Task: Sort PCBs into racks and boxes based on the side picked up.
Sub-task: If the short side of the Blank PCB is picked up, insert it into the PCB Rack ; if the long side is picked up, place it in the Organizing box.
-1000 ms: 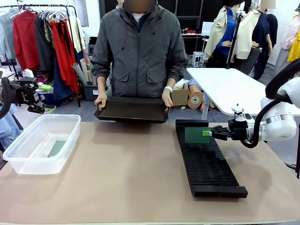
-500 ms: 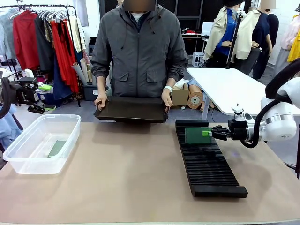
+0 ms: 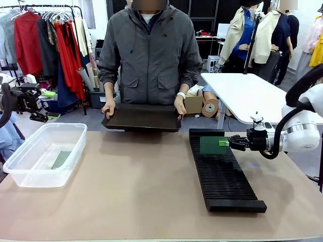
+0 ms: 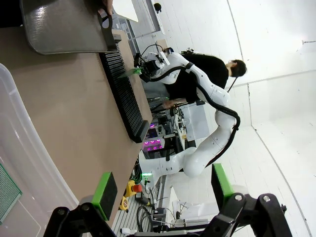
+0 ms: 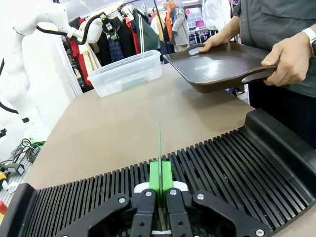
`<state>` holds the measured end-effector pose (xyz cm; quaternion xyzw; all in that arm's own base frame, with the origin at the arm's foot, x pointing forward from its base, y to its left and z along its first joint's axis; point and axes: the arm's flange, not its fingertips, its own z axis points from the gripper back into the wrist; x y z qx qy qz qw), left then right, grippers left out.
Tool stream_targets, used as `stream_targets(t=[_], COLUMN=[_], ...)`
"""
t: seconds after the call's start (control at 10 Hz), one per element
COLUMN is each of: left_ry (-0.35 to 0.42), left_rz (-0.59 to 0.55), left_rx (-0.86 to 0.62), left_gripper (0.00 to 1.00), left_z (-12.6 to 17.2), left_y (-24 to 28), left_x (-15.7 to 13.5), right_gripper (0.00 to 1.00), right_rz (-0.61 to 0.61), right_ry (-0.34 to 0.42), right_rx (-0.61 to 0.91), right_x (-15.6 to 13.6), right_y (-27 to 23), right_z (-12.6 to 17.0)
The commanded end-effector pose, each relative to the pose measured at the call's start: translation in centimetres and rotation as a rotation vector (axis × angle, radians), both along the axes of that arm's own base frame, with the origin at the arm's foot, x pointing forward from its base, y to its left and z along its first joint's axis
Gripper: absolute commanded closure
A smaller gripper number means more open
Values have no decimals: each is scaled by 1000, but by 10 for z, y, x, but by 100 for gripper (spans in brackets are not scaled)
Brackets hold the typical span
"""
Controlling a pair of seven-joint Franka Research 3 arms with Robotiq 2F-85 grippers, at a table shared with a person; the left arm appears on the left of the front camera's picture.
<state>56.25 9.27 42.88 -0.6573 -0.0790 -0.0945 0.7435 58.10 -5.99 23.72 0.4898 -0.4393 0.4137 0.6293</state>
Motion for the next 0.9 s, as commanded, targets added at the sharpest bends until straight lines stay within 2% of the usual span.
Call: stream_targets(t=[0.0,0.8], left_ry=[0,0], left_rz=[-7,-7], left_rx=[-5,-5], left_gripper=[0,0], left_z=[1,1], left_y=[1,1], left_x=[-1,-1], right_gripper=[100,100], right_rz=[9,32], right_ry=[-5,38], right_rx=[12,-10], right_x=[10,33], right_y=[-5,2], right_z=[1,-6])
